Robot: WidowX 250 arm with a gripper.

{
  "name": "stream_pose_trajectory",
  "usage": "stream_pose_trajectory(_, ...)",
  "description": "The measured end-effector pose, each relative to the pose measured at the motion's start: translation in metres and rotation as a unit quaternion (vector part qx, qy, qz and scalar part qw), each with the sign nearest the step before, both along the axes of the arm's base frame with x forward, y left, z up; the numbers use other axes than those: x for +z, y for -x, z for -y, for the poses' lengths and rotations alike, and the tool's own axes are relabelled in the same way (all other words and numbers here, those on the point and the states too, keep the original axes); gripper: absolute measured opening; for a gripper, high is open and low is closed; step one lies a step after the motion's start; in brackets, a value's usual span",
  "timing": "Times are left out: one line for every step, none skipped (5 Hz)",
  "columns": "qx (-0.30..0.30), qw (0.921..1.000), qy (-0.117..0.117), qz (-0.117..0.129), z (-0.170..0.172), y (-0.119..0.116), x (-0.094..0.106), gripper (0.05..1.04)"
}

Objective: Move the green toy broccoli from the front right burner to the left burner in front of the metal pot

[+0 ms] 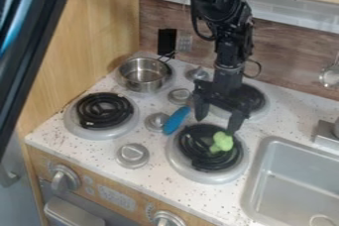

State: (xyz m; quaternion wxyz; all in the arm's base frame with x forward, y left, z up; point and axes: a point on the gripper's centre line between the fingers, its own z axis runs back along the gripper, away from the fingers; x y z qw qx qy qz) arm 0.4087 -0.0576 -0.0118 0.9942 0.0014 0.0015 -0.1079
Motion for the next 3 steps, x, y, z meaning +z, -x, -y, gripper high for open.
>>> stream_pose_trajectory(-0.008, 0.9999, 0.001, -0.006, 0.005, 0.004, -0.003, 0.999)
stream_pose_trajectory(-0.027, 0.9994, 0.002, -0.021, 0.015, 0.017, -0.013, 0.999)
stream_pose_trajectory(-0.027, 0.9993, 0.004, -0.025, 0.015, 0.02, -0.016, 0.999)
